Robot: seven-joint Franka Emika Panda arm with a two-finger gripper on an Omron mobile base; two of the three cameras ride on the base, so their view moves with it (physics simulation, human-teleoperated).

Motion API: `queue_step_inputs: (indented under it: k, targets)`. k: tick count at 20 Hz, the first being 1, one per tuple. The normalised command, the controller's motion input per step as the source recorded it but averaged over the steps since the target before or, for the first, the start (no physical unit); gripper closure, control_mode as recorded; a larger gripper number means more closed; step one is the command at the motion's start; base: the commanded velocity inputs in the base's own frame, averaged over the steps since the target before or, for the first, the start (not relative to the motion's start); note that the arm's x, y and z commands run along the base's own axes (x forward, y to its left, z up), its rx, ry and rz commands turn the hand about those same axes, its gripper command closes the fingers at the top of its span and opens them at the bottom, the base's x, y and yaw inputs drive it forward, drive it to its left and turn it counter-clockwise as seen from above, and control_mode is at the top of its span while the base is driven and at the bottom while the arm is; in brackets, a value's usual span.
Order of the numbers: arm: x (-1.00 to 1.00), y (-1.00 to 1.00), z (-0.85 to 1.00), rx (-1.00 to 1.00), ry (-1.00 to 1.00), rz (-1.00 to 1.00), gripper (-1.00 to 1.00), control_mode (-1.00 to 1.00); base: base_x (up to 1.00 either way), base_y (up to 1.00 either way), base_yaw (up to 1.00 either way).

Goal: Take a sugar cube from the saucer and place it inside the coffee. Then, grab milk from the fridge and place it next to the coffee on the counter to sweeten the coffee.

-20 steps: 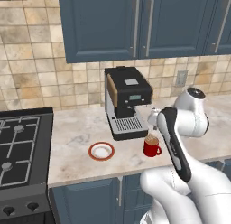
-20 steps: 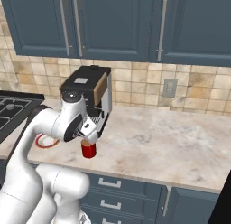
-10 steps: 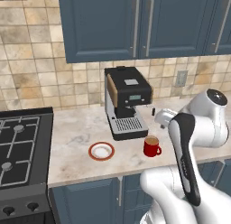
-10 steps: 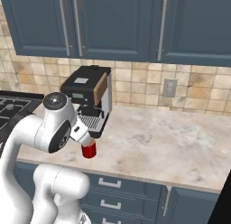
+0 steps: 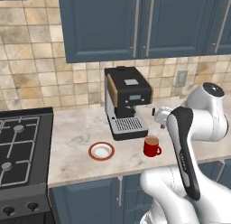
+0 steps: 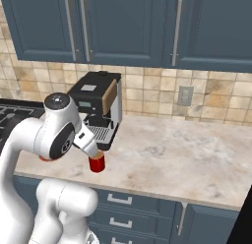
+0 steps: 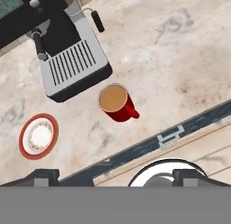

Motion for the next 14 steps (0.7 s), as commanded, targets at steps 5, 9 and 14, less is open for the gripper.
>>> queue_step_inputs:
  k: [5, 9, 14]
  targets:
    - [-0.03, 0.01, 0.00, 0.00, 0.00, 0.00, -1.00, -1.00, 0.00, 0.00, 0.00]
    - [-0.20, 0.03, 0.00, -0.02, -0.12, 0.00, -1.00, -1.00, 0.00, 0.00, 0.00]
    - [0.00, 0.00, 0.00, 0.00, 0.00, 0.00, -1.00, 1.00, -0.71, 0.01, -0.23]
